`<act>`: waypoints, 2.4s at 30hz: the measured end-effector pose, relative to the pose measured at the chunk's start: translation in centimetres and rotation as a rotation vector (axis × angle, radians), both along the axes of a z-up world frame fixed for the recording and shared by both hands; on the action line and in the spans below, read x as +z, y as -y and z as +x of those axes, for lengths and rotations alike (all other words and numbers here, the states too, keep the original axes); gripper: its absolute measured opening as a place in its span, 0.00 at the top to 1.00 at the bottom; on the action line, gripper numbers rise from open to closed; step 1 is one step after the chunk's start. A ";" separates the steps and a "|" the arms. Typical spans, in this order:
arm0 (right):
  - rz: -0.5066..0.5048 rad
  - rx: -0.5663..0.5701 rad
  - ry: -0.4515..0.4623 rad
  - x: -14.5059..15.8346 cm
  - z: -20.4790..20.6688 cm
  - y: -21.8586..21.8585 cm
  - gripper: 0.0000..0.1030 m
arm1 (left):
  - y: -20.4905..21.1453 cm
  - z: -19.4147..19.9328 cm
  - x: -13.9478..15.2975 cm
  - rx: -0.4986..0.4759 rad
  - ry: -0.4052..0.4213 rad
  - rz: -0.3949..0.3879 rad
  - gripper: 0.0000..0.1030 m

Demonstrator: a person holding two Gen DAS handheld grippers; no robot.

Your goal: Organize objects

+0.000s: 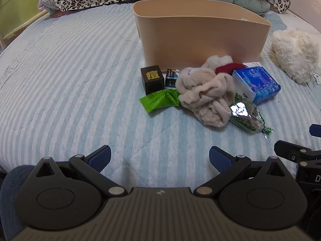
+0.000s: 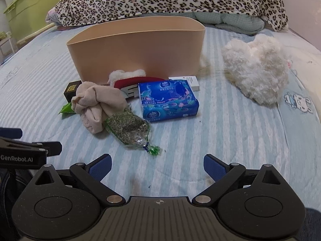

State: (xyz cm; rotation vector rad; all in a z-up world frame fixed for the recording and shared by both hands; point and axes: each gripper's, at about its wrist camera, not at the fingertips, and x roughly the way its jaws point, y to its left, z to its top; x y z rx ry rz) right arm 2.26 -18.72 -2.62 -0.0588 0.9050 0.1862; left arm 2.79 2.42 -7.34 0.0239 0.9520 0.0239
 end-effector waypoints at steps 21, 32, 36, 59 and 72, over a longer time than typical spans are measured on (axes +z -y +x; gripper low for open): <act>-0.002 0.043 -0.021 -3.0 4.3 -2.0 0.14 | -2.4 7.2 -1.3 -0.005 -0.008 0.098 0.00; -0.025 0.093 -0.040 -4.4 6.2 -4.0 0.24 | -2.6 10.8 -4.2 -0.087 -0.051 0.032 0.01; -0.010 0.099 -0.044 -4.5 6.7 -4.1 0.35 | -3.0 10.8 -4.5 -0.098 -0.016 -0.012 0.09; 0.119 0.055 -0.030 -2.8 5.1 -0.7 0.71 | -2.4 7.3 -2.4 -0.199 0.073 -0.080 0.97; 0.169 0.019 0.117 2.4 6.7 0.6 0.78 | -3.9 5.7 3.9 -0.127 0.233 -0.053 0.97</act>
